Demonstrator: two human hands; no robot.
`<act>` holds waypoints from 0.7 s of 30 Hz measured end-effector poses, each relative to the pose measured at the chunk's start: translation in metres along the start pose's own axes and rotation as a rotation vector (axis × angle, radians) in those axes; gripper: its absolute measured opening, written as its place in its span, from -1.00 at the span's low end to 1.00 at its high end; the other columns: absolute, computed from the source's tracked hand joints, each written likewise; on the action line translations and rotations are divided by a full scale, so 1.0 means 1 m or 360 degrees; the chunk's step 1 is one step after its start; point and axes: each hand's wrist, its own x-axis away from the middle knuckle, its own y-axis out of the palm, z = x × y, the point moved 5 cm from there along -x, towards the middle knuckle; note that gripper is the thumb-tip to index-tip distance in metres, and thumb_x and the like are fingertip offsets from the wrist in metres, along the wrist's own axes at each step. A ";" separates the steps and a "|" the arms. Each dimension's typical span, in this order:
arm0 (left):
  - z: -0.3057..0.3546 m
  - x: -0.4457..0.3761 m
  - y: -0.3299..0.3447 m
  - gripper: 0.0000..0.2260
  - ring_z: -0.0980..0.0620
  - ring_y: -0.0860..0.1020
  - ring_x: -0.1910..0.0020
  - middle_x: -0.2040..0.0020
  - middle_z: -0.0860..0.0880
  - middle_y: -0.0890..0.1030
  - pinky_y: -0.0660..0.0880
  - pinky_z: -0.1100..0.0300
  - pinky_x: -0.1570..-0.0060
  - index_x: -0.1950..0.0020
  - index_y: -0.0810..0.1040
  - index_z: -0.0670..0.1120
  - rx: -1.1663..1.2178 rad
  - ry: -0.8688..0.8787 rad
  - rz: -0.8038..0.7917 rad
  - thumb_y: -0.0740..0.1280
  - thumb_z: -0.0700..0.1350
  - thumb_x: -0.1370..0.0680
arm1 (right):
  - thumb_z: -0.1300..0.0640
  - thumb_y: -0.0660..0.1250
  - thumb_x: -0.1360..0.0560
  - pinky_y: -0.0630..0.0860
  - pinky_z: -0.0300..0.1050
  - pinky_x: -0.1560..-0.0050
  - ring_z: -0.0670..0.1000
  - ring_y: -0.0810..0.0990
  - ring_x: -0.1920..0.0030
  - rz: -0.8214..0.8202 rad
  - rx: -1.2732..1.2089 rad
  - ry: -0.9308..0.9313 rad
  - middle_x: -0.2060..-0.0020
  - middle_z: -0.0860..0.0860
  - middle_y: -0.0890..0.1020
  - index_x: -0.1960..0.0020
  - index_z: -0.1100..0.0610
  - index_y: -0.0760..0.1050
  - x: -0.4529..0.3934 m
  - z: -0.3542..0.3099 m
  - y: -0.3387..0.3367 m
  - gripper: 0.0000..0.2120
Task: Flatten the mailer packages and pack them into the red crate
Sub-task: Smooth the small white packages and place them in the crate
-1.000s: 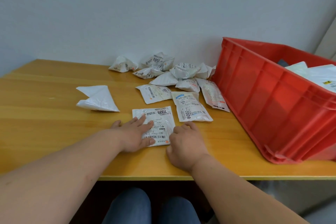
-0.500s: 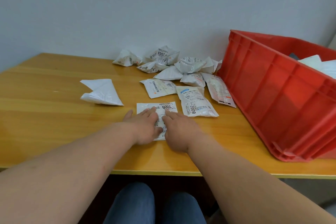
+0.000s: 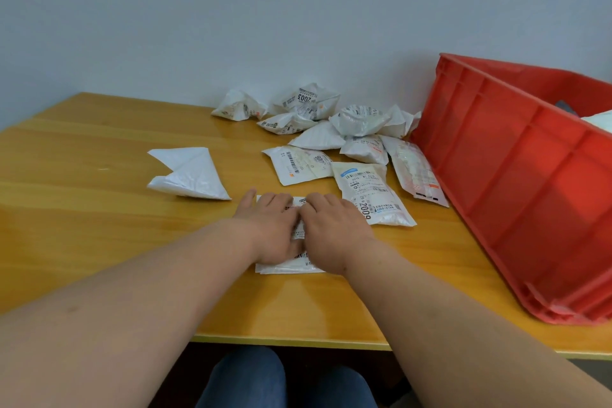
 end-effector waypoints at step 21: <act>-0.013 -0.006 0.017 -0.14 -0.14 -0.26 -0.57 -0.55 0.19 -0.37 -0.23 -0.29 -0.45 -0.55 -0.38 0.13 -0.0024 -0.0087 -0.0342 -0.05 0.51 -0.46 | 0.03 -0.08 -0.68 -0.02 0.12 -0.55 0.07 0.11 -0.56 -0.0113 -0.0163 0.0112 -0.56 0.08 0.18 -0.57 0.17 0.11 -0.005 0.002 0.018 -0.50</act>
